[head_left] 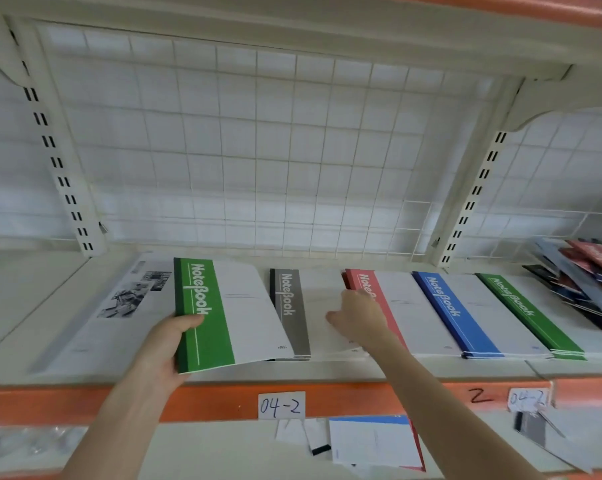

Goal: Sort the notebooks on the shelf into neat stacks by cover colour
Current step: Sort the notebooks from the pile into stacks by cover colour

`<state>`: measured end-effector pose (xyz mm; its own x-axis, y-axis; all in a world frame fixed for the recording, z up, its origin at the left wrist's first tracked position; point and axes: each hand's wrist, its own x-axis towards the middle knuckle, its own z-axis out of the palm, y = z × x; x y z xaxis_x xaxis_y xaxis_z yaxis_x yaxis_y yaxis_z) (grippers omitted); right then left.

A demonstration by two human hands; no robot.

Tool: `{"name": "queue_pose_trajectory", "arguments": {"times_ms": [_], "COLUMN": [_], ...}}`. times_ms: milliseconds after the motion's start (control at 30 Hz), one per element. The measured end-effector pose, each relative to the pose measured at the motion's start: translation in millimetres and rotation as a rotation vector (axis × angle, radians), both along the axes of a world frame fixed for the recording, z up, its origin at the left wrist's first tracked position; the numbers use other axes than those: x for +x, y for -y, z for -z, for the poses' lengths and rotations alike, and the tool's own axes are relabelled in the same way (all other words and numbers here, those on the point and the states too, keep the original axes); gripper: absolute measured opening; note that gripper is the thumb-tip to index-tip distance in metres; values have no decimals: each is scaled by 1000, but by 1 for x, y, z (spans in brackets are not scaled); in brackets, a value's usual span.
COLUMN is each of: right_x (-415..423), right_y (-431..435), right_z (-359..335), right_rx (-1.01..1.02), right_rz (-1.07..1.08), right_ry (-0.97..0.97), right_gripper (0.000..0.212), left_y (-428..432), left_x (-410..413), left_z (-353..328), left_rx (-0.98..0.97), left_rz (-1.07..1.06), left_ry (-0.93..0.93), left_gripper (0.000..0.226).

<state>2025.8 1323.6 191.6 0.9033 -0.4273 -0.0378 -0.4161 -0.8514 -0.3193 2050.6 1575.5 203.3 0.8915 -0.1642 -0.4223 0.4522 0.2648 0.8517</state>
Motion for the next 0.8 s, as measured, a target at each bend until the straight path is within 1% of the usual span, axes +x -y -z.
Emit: {"name": "queue_pose_trajectory", "arguments": {"times_ms": [167,233,267,300,367,400,433,467,533,600,700,800], "right_x": [-8,-12,-14,-16,-24,-29,-34,-39,-49,-58,-76,-97], "right_y": [0,3,5,7,10,13,16,22,37,57,94,134], "right_z": [-2,-7,-10,-13,-21,-24,-24,-23,-20,-19,-19,-19], "right_rx": [-119,-65,30,183,593,765,873,923,910,858,809,718], "right_rz": [-55,-75,-73,-56,6,25,23,12,7,66,187,270], "right_ry": [-13,56,100,122,84,54,33,29,60,116,177,247], "right_gripper": [32,32,29,26,28,29,29,26,16,12,15,22], "left_y": [6,13,18,24,41,51,62,73,98,126,171,219], "left_x": [1,2,2,0,-4,-6,-8,-11,-18,-24,-35,-46], "left_z": [-1,-1,-1,-1,-3,-2,-3,-4,-6,-6,-6,-2], "left_rx": [24,41,47,47,41,42,43,48,50,49,80,140], "left_rz": [50,81,99,121,170,189,207,227,271,285,334,428], "left_ry": [20,40,47,53,67,73,78,85,111,130,193,319], "left_gripper": [23,24,25,25,25,24,23,22,23,23,22,28]}}
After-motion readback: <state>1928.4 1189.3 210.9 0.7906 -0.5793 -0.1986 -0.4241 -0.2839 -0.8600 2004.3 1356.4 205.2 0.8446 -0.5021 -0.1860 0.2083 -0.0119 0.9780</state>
